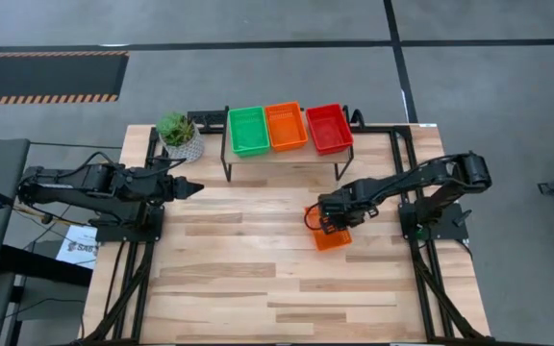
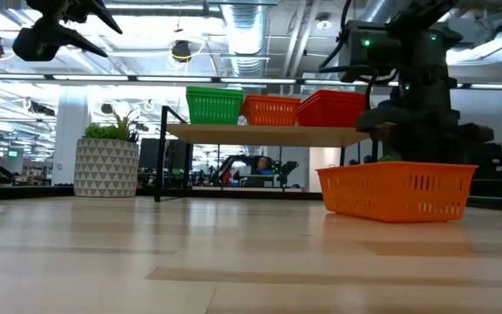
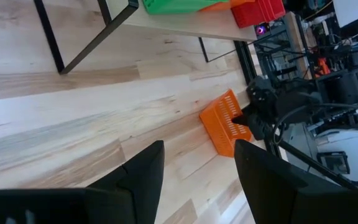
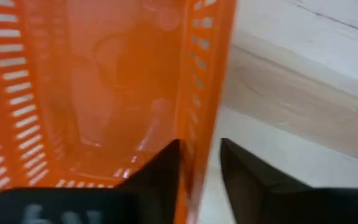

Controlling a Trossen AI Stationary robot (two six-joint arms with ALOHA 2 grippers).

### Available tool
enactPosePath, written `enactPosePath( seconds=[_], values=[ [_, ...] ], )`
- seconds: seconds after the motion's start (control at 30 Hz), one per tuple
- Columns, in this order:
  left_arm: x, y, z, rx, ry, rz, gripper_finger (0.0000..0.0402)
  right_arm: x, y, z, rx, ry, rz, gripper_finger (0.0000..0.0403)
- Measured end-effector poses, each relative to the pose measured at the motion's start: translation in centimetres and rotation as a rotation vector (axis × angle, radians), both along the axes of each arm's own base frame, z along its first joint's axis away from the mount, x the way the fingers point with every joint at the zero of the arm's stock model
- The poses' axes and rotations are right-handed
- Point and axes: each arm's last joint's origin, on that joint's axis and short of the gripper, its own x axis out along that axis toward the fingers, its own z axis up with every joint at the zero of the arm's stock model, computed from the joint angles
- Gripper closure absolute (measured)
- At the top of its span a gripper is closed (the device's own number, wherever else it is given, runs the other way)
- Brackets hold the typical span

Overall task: Stack baskets on shelf by color
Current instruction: Stack the orange bin on top of the orange bin on the shelf

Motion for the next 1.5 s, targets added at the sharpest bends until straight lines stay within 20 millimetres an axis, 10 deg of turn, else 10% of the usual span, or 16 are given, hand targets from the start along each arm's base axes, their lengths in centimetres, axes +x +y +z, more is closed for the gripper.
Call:
enactPosePath(
  seconds=[0.17,0.43,0.73,1.03,1.5],
  values=[
    [0.0,0.0,0.0,0.000,0.000,0.000,0.0218,0.2,0.0,0.0,0.005,-0.023,0.016,0.0387],
    [0.0,0.0,0.0,0.007,0.003,-0.005,0.0218,0.1,0.5,2.3,0.086,-0.163,0.041,0.0394],
    [0.0,0.0,0.0,0.022,0.008,-0.014,0.0218,0.0,-1.1,14.7,0.036,-0.638,0.025,0.0398],
    [0.0,0.1,0.0,0.037,0.009,0.000,0.0218,0.4,-8.4,25.4,-0.348,-0.868,0.007,0.0399],
    [0.0,0.1,0.0,0.060,0.010,0.022,0.0218,5.3,-19.5,23.8,-0.418,-0.661,0.008,0.0396]
  ],
)
